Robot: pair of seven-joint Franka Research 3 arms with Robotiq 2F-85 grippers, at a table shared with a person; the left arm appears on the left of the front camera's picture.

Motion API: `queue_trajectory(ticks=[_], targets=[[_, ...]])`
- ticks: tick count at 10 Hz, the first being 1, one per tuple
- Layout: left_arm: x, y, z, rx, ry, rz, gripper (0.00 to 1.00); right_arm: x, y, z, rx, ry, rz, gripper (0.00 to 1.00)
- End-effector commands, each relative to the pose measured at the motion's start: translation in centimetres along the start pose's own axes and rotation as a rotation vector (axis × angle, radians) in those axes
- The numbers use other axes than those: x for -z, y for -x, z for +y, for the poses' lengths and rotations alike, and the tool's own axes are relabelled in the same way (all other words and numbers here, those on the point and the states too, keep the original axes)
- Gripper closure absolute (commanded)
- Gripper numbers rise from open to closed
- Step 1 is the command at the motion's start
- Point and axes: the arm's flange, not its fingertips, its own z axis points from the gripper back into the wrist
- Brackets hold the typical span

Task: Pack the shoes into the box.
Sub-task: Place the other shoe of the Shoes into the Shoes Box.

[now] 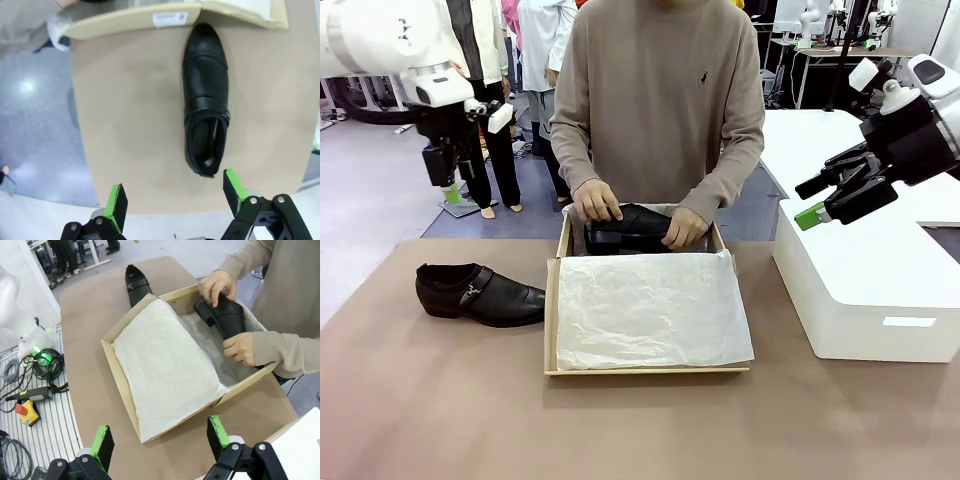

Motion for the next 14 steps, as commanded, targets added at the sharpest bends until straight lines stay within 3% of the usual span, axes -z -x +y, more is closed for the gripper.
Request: queue_trajectory(ticks=[1,6,14], targets=[[1.9,0.6,-2.4,-0.034,-0.019,0.028,0.00,0.2,0.0,-0.2,-0.023,-0.011,-0.033,0.00],[5.6,1.3,-3.2,-0.062,0.010,0.048,0.00,0.2,0.0,-0.2,-0.023,-0.011,-0.033,0.00],[5.3,0.8,-2.9,-0.049,0.021,0.040,0.00,0.2,0.0,-0.2,-0.023,-0.011,-0.033,0.00]])
